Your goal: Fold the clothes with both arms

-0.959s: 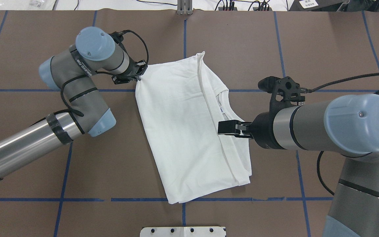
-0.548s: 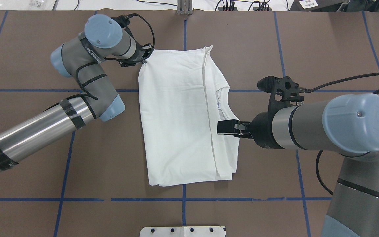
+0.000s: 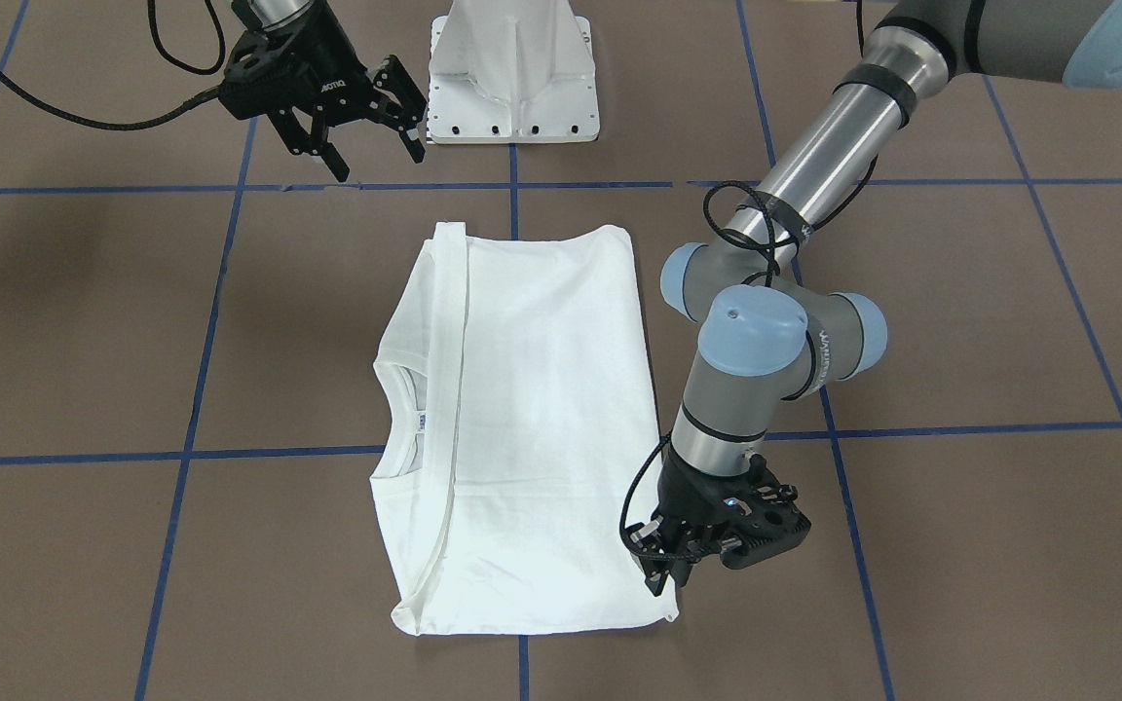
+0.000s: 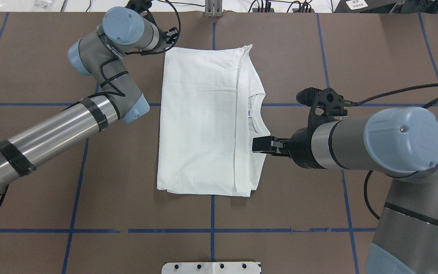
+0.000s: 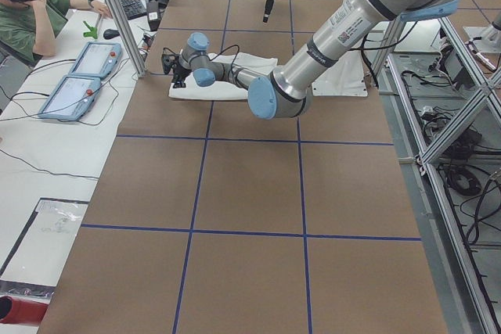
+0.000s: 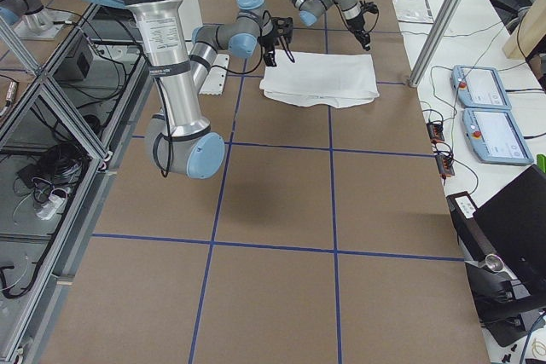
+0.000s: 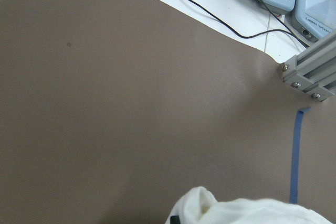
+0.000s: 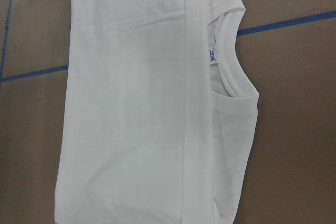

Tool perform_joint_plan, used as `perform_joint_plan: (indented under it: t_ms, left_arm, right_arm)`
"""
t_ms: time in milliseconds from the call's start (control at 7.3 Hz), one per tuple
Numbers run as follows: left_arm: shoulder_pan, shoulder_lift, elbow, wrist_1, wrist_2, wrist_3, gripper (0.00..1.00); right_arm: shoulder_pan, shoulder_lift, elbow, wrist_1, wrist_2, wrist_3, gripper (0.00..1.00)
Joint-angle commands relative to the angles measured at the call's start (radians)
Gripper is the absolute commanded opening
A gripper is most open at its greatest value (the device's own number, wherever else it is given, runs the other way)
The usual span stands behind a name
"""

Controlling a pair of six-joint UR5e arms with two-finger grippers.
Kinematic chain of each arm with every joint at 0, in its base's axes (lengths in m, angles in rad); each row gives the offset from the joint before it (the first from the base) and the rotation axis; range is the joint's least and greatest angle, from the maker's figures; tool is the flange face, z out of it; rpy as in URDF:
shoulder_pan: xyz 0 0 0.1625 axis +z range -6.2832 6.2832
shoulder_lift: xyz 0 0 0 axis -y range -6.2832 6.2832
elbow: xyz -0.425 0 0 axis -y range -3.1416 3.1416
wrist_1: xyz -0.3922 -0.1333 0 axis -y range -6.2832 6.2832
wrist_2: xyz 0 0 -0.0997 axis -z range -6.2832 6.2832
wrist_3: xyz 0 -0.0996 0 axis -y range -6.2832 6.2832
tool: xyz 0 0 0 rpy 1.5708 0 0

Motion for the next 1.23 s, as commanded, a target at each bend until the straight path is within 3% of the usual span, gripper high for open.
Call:
perform_joint_plan:
  t_ms: [0,274,548,685,822,1096]
  left_arm:
    - [-0.092,0.059,-0.071,0.015,-0.167,0.12,1.0]
    - [-0.131,0.235,-0.308,0.091,-0.306,0.159,1.0]
    - [-0.132,0.426,-0.691,0.32,-0.31,0.225,1.0]
    - [-0.131,0.457,-0.796,0.395,-0.313,0.225,1.0]
    - [-0.123,0.463,-0.844,0.438,-0.314,0.225,1.0]
    - [-0.12,0.476,-0.854,0.436,-0.339,0.224,1.0]
  right_arm:
    - [0.015,0.051,-0.1,-0.01,0.001,-0.009,1.0]
    - [0.016,0.142,-0.235,-0.055,0.0,-0.088,1.0]
    - [0.016,0.277,-0.365,-0.199,-0.007,-0.236,1.0]
    - [0.012,0.335,-0.465,-0.204,-0.005,-0.244,1.0]
    - [-0.004,0.399,-0.557,-0.224,-0.005,-0.251,1.0]
    - [-0.034,0.452,-0.614,-0.342,-0.014,-0.331,1.0]
